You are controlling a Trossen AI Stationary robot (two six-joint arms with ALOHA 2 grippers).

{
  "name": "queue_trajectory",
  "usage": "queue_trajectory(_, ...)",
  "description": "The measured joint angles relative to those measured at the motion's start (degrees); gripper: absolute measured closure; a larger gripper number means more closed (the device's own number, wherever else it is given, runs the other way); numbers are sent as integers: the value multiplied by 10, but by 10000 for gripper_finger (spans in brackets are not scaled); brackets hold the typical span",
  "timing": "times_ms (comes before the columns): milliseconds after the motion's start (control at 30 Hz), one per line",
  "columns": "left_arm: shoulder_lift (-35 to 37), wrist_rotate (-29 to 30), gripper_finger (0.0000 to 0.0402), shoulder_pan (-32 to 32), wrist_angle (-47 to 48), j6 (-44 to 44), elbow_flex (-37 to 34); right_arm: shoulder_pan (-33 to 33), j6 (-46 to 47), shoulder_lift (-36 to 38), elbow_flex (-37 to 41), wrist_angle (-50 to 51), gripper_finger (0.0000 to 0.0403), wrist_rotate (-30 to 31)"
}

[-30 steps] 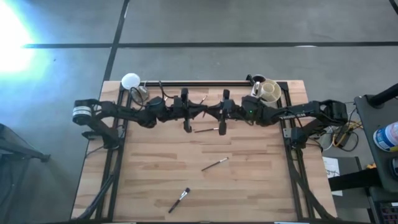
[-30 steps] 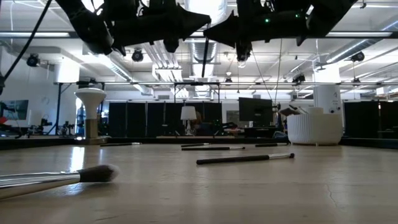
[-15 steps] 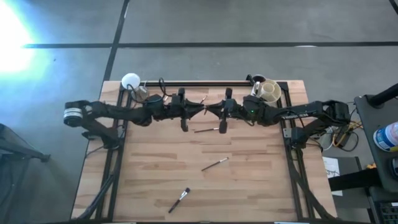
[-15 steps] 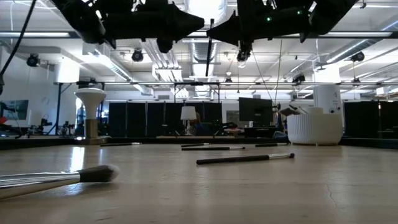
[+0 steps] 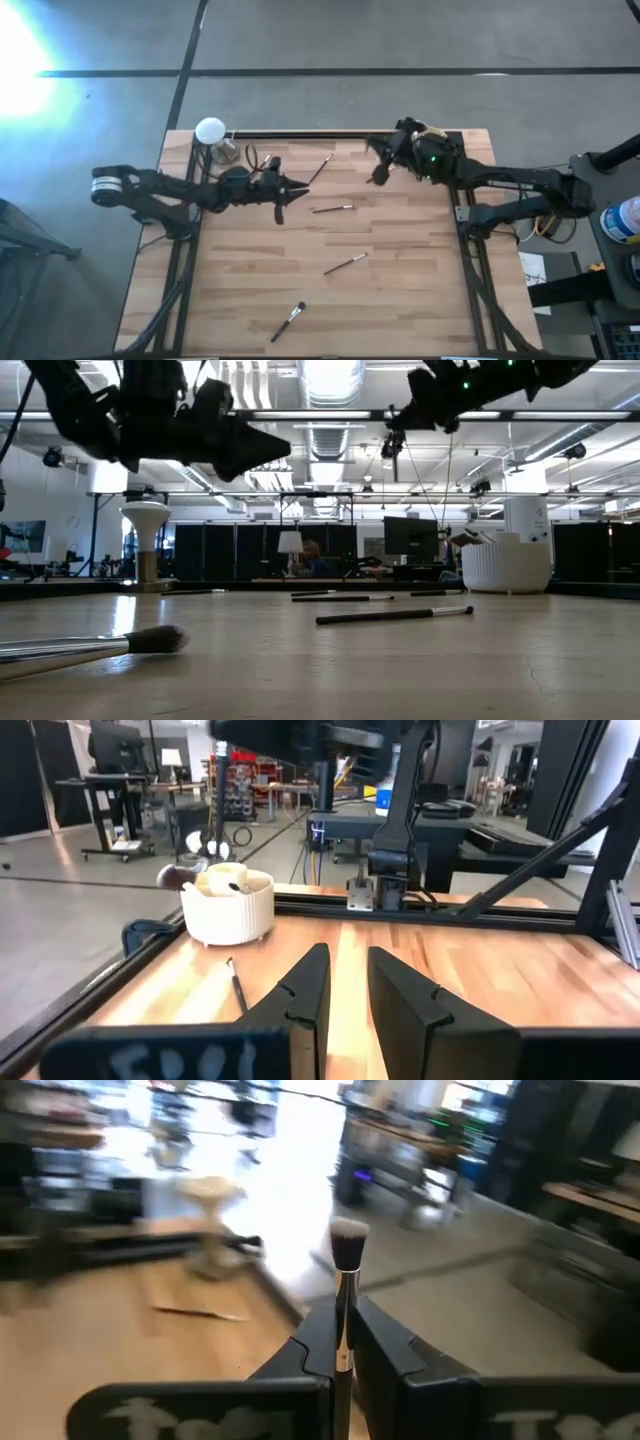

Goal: Put items in baskets/containers
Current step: Put the black eyeshadow brush into the white organizer

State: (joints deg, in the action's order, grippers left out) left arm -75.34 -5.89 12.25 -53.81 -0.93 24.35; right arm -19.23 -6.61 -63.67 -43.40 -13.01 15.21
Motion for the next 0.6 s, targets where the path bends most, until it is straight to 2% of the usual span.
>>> queue_trajectory(100,-2,0,335,0,-37,0,-29,-52,7,18,14,13,389,30)
queue_trajectory(367,-1,0,335,0,-62,-6,-47,-202,48,12,66,6,390,30)
queue_trajectory(600,-2,0,335,0,-61,-7,-47,-278,72,0,96,4,390,30)
